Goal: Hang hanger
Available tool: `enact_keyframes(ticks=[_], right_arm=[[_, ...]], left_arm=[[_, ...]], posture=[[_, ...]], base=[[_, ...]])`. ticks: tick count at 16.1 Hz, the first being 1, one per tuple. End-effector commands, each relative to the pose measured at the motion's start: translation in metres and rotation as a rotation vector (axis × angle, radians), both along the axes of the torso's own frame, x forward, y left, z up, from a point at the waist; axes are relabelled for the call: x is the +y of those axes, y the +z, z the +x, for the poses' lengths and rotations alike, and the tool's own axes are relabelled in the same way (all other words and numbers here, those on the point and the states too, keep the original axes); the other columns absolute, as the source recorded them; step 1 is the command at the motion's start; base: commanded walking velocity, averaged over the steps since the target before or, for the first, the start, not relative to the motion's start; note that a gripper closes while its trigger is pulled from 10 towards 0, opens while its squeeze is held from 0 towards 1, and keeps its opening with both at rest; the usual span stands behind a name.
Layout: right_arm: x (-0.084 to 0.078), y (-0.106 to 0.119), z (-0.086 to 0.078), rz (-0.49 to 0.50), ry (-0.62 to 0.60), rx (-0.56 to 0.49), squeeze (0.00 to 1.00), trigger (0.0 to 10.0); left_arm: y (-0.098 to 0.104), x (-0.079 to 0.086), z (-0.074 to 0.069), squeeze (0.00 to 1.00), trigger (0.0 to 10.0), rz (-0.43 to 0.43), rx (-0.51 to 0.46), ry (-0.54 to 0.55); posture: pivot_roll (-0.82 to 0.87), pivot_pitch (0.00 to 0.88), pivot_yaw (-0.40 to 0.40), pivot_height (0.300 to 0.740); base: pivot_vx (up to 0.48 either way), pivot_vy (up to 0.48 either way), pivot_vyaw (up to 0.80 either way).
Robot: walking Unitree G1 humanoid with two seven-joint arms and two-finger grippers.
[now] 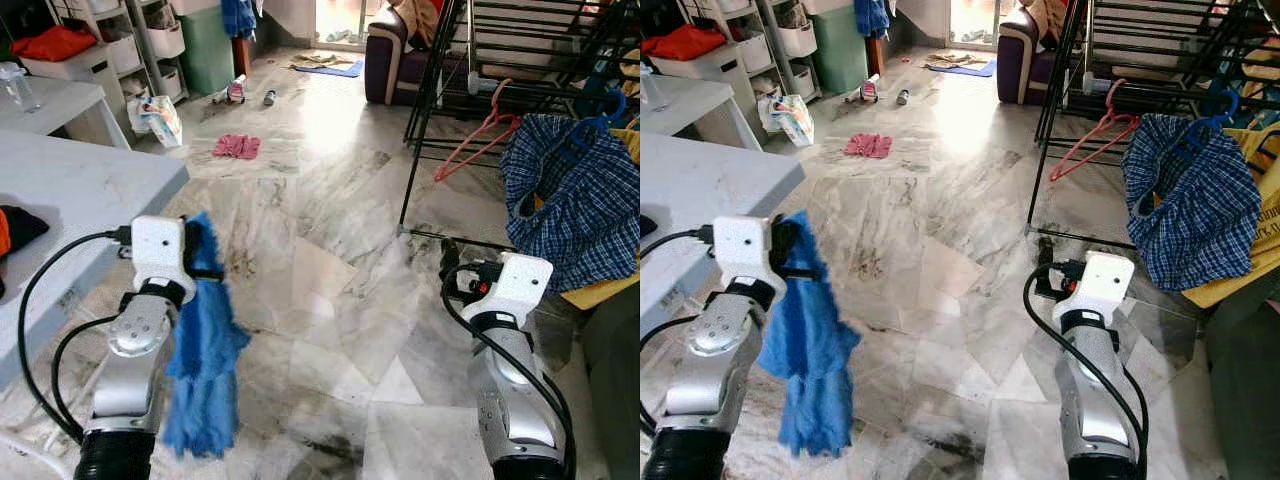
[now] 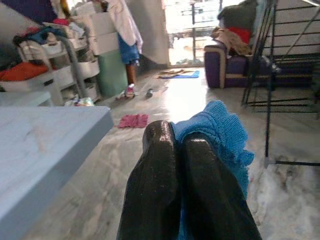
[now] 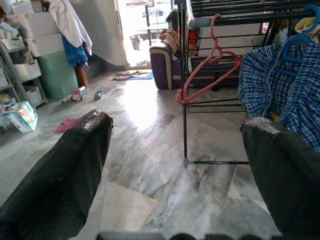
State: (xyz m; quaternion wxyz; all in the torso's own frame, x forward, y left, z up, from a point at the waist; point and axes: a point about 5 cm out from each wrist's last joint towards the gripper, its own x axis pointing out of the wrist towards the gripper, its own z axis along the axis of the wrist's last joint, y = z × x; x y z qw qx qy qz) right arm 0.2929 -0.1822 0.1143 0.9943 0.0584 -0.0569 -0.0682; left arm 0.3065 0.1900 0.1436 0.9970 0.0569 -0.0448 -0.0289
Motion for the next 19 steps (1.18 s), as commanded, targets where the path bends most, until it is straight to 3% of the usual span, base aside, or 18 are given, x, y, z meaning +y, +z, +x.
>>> enact_keyframes(ticks=[1,4,12,19], right_arm=[[-0.001,0.007,0.001,0.010,-0.002,-0.027,0.00,10.0],[-0.004,0.007,0.000,0.004,0.000,-0.008,0.00,10.0],[-0.006,0.006,0.001,-0.021,0.031,0.008,0.00,10.0],[-0.008,0.007,0.001,-0.036,0.036,0.013,0.00,10.0]], left_arm=[[0.004,-0.002,0.002,0.00,10.0,0.004,-0.018,-0.021],[0.002,0.000,0.001,0.00,10.0,-0.020,-0.016,-0.024],[0.004,-0.008,0.009,0.00,10.0,-0.054,-0.012,-0.046],[0.000,-0.019,0.010,0.00,10.0,-0.055,-0.012,-0.085]], posture=[[0.09,0.032,0.001,0.740],[0.08,0.043,-0.010,0.740],[0.06,0.059,-0.053,0.740],[0.04,0.049,-0.061,0.740]], base=[[0.000,0.000,0.00],[0.000,0.000,0.00],[0.283,0.179,-0.66],[0.392,0.227,0.00]])
